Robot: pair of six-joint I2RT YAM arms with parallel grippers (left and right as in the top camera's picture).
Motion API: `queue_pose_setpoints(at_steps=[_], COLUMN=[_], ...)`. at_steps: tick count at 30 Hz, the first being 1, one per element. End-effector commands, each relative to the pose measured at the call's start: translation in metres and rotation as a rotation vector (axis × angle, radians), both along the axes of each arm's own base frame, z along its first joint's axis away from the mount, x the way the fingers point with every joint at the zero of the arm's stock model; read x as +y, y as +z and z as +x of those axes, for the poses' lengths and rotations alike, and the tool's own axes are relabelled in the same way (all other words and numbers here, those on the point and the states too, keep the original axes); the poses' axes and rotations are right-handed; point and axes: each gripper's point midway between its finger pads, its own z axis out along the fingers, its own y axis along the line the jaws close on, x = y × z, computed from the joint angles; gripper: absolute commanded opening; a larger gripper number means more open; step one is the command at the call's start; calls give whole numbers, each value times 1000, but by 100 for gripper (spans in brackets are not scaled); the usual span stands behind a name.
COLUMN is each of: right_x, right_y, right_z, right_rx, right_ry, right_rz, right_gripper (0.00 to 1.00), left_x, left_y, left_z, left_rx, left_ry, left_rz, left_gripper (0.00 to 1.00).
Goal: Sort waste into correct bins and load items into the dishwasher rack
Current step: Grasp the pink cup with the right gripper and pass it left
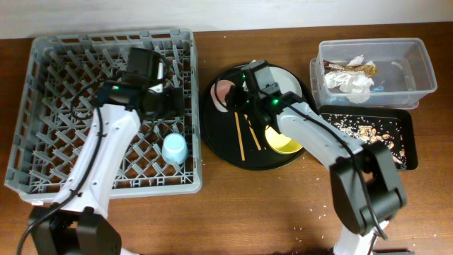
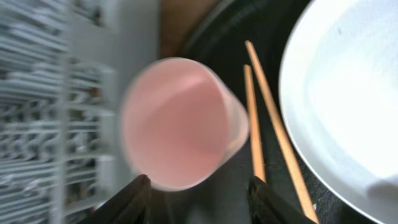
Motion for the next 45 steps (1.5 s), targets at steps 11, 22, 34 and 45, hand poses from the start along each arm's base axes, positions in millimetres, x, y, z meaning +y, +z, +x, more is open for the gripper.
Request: queue_pose_setpoints(at_steps=[11,22,34,45], right_x=[-31,-24,-20,-51], right_y=[-28,-43,17,128], right_z=[16,15,6,-43], right_rx=[26,58,63,4], right_ry=[-112,-82,76,462], right_rz=[-70,-34,203,649], right_gripper=[27,14,4,4], left_x=[18,12,-6,-96], left_y=[5,5,7,89], left_z=[6,6,3,-28], left_rx=[-14,-9,6,-140], left_ry=[41,25,-24,-641], left_rz=[-17,-48,-152,-870], left_gripper=[95,95,99,99])
